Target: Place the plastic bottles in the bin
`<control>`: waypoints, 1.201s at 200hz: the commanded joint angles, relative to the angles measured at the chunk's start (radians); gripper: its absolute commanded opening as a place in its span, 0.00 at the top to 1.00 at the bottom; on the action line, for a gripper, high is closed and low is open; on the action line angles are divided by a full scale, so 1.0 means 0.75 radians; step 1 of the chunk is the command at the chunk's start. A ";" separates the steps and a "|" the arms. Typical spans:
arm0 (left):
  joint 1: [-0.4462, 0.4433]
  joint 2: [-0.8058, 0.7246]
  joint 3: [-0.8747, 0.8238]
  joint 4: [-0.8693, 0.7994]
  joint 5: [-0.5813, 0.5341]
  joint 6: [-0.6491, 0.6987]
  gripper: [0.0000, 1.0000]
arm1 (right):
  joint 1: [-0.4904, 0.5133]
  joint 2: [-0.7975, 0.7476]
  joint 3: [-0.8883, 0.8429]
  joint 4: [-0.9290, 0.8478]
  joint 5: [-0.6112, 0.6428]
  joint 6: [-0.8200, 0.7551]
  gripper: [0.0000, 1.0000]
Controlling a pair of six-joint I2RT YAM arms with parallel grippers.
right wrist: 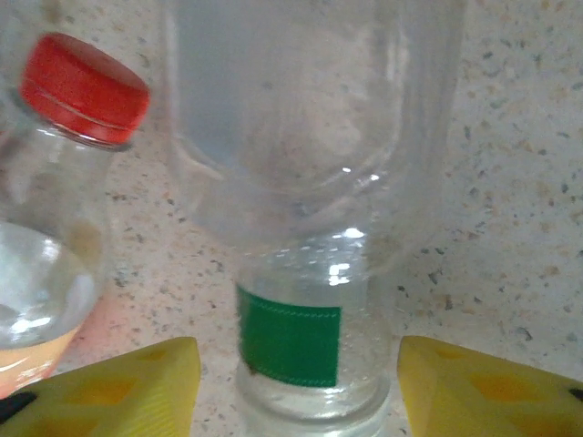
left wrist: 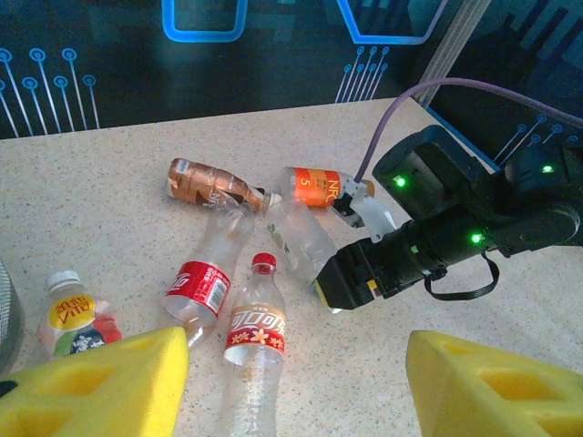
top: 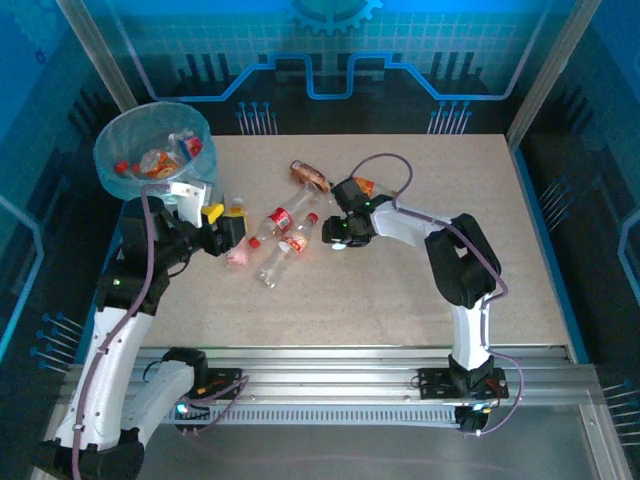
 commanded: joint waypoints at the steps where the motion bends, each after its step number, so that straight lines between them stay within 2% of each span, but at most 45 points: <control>1: -0.010 -0.018 0.036 0.000 -0.024 -0.010 0.35 | 0.012 0.019 0.025 -0.006 -0.009 -0.016 0.44; 15: -0.010 -0.018 0.040 0.001 -0.026 -0.010 0.35 | 0.013 0.005 0.016 -0.005 -0.008 -0.019 0.47; 20: -0.009 -0.016 0.040 0.002 -0.026 -0.012 0.35 | 0.013 -0.005 0.007 -0.001 -0.012 -0.022 0.53; 49: -0.010 -0.008 0.042 0.028 -0.018 -0.044 0.35 | 0.015 -0.076 -0.068 0.037 -0.042 -0.018 0.72; 116: -0.009 0.042 0.109 0.084 0.026 -0.197 0.34 | 0.050 -0.383 -0.303 0.082 -0.096 -0.017 0.73; 147: -0.011 0.109 0.166 0.114 0.117 -0.348 0.31 | 0.061 -0.570 -0.423 0.120 -0.114 -0.055 0.73; 172: -0.030 0.168 0.196 0.168 0.205 -0.475 0.28 | 0.074 -0.720 -0.514 0.251 -0.198 -0.138 0.75; 205: -0.117 0.241 0.234 0.213 0.238 -0.546 0.23 | 0.122 -0.898 -0.568 0.406 -0.306 -0.261 0.75; 240: -0.239 0.358 0.328 0.143 0.241 -0.569 0.20 | 0.172 -1.000 -0.557 0.489 -0.352 -0.316 0.75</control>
